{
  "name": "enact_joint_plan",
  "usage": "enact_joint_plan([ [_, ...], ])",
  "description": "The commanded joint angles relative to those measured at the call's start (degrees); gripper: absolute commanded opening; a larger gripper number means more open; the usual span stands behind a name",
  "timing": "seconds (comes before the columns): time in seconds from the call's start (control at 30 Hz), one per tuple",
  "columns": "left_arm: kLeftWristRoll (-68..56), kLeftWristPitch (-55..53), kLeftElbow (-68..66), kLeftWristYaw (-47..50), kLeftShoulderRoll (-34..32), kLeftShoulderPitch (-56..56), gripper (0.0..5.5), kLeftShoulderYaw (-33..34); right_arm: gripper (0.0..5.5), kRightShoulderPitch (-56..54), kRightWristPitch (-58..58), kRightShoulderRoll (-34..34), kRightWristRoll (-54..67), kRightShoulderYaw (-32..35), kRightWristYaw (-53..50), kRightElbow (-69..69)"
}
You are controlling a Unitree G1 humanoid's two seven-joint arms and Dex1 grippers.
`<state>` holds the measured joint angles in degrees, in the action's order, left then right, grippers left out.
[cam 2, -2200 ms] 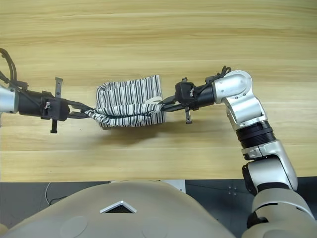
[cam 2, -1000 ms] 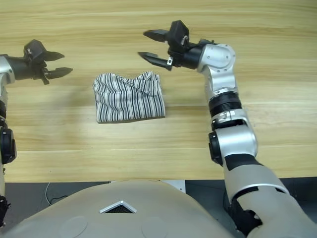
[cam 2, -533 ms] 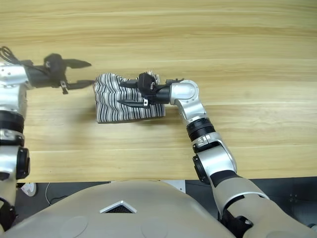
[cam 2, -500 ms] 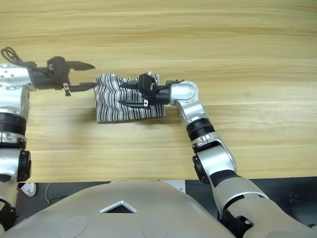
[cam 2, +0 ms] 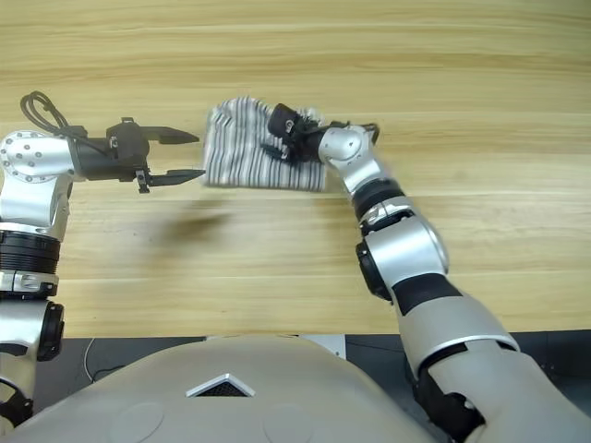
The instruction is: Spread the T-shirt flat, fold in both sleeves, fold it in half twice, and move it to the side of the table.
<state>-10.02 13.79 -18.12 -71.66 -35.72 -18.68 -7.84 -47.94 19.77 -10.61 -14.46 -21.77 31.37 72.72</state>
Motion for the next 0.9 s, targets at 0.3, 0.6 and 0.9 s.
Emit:
enact_joint_plan([
  [0.3,4.1,4.8,-40.3,41.8,15.2,-19.7,2.51,10.5,2.58,3.4,-17.1,-28.9,-9.9,0.1,-21.6,5.6],
  [0.6,8.9,14.5,-54.1,77.8,20.0,-26.1,2.51,14.9,2.58,-6.2,-2.3,-11.2,-16.2,1.3,-68.7,-0.4],
  [0.9,18.5,18.4,-56.9,91.1,19.5,-25.4,2.51,10.9,2.58,1.7,5.0,2.3,-6.3,8.6,-42.4,5.1],
])
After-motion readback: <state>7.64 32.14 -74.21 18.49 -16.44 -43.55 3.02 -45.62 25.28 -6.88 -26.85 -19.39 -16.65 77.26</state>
